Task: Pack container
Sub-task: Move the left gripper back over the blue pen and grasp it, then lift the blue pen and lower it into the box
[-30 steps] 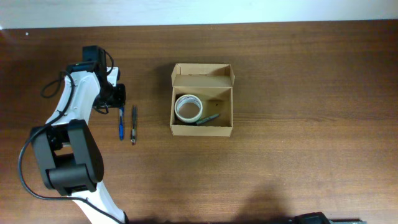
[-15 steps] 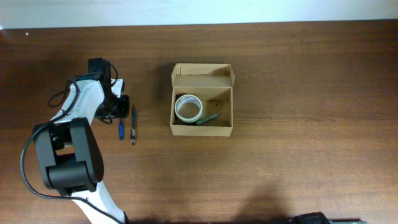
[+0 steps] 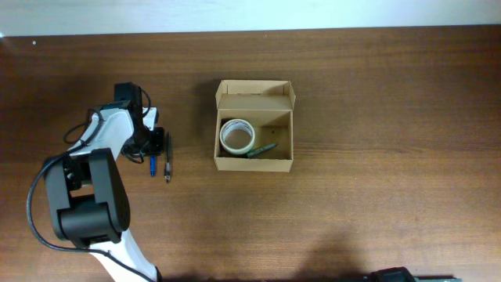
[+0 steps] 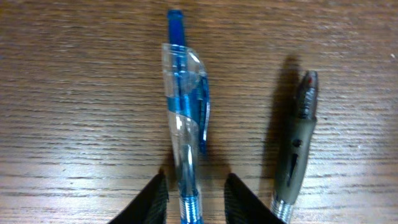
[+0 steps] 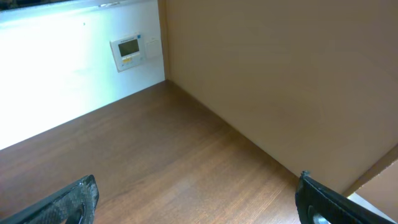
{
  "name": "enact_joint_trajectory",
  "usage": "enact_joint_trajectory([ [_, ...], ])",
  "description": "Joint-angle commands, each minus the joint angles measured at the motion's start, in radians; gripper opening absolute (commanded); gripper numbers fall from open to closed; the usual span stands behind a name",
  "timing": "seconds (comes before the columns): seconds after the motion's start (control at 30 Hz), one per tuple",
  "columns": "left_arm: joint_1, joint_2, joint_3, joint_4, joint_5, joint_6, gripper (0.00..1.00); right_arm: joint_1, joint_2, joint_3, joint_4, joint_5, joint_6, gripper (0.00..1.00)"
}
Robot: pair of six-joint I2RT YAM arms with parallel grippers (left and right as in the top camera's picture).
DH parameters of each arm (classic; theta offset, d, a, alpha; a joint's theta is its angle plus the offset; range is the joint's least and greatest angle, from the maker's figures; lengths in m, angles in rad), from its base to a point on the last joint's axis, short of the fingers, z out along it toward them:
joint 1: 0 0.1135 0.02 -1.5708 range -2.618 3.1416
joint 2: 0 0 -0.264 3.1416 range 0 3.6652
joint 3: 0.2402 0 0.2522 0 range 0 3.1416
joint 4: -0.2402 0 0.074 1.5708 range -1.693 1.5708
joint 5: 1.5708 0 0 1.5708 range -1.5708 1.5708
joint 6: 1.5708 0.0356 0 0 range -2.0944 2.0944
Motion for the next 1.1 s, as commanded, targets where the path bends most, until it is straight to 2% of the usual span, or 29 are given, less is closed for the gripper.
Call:
enact_joint_trajectory([
  [0.0, -0.001, 0.006, -0.037, 0.013, 0.014, -0.029, 0.20, -0.006, -0.005, -0.001, -0.006, -0.006, 0.013, 0.99],
  [0.13, 0.000, 0.006, -0.037, 0.018, 0.014, -0.035, 0.02, -0.006, -0.005, -0.001, -0.006, -0.006, 0.013, 0.99],
  [0.57, -0.002, -0.006, -0.019, 0.015, 0.000, -0.060, 0.02, -0.006, -0.005, -0.001, 0.001, -0.006, 0.013, 0.99],
  [0.8, -0.017, -0.144, 0.211, -0.099, -0.014, -0.053, 0.02, -0.006, -0.005, -0.001, 0.010, -0.006, 0.012, 0.99],
  [0.93, -0.058, -0.237, 0.407, -0.163, -0.018, 0.043, 0.02, -0.006, -0.005, -0.001, 0.016, -0.012, 0.012, 0.99],
  [1.07, -0.157, -0.279, 0.552, -0.205, -0.009, 0.221, 0.02, -0.006, -0.005, -0.001, 0.023, -0.021, 0.012, 0.99],
])
